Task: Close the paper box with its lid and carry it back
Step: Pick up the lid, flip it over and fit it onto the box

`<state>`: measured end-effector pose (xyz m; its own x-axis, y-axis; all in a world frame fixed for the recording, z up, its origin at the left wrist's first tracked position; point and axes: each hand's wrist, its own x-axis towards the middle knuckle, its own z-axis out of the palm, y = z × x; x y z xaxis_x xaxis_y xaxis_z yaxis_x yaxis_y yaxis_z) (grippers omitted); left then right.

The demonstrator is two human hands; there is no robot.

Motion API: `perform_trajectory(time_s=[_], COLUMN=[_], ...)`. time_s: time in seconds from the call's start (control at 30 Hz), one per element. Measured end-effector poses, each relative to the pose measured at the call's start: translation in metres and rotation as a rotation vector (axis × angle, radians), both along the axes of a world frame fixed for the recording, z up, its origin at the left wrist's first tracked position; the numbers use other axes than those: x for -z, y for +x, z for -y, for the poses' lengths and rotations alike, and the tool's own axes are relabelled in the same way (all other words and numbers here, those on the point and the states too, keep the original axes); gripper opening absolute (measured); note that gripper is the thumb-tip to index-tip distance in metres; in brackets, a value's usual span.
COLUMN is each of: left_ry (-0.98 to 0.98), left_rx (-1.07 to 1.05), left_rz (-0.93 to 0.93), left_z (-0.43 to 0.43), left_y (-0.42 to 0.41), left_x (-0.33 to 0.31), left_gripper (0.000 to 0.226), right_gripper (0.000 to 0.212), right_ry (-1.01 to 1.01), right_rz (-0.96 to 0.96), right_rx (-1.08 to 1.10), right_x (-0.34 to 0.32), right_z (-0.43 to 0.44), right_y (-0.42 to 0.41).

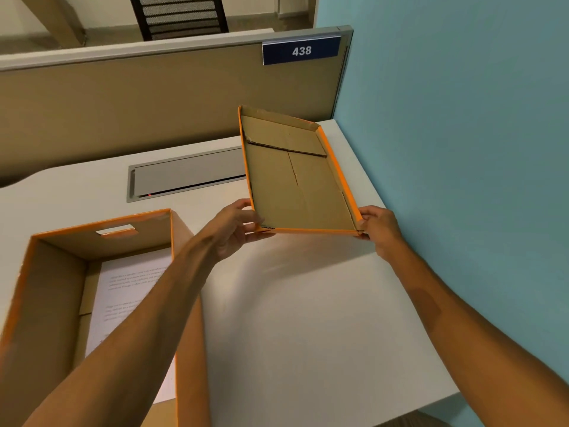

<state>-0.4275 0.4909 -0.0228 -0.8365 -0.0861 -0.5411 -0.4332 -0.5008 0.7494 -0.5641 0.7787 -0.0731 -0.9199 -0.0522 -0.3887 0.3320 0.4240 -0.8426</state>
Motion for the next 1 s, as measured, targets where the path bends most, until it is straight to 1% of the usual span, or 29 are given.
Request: perform_trajectory(time_s=[0.07, 0.13, 0.27, 0.3, 0.4, 0.47, 0.63, 0.73, 0.87, 1.0], left_ry=[-0.006, -0.025, -0.064, -0.079, -0.146, -0.206, -0.291, -0.325, -0.41, -0.56], left_rx=[-0.007, -0.016, -0.02, -0.023, -0.03, -0.024, -0.073, -0.114, -0.179, -0.215], left_rz=[-0.041, -0.074, -0.131, -0.143, -0.183, -0.208, -0.292, -0.337, -0.401, -0.459], left_z=[0.003, 0.007, 0.016, 0.017, 0.02, 0.02, 0.015, 0.009, 0.0, -0.014], left_y=[0.013, 0.027, 0.059, 0.068, 0.093, 0.112, 0.161, 0.193, 0.231, 0.259], left_x=[-0.011, -0.021, -0.037, -0.041, -0.051, -0.059, -0.077, -0.089, -0.105, -0.116], left_gripper=[0.049, 0.046, 0.049, 0.051, 0.057, 0.059, 0.064, 0.065, 0.064, 0.067], right_gripper=[0.034, 0.033, 0.033, 0.034, 0.031, 0.029, 0.03, 0.036, 0.041, 0.03], right_ry=[-0.016, -0.006, 0.173, 0.183, 0.143, 0.086, -0.079, -0.111, -0.086, -0.066], right_rz=[0.006, -0.004, -0.177, -0.228, -0.383, -0.451, -0.535, -0.581, -0.655, -0.736], right_rx=[-0.014, -0.031, -0.062, -0.079, -0.16, -0.216, -0.395, -0.47, -0.471, -0.416], right_x=[-0.006, -0.012, -0.032, -0.039, -0.065, -0.088, -0.15, -0.177, -0.196, -0.207], right_z=[0.005, 0.011, 0.03, 0.036, 0.059, 0.077, 0.124, 0.147, 0.165, 0.174], right_y=[0.013, 0.027, 0.062, 0.073, 0.105, 0.129, 0.195, 0.236, 0.28, 0.311])
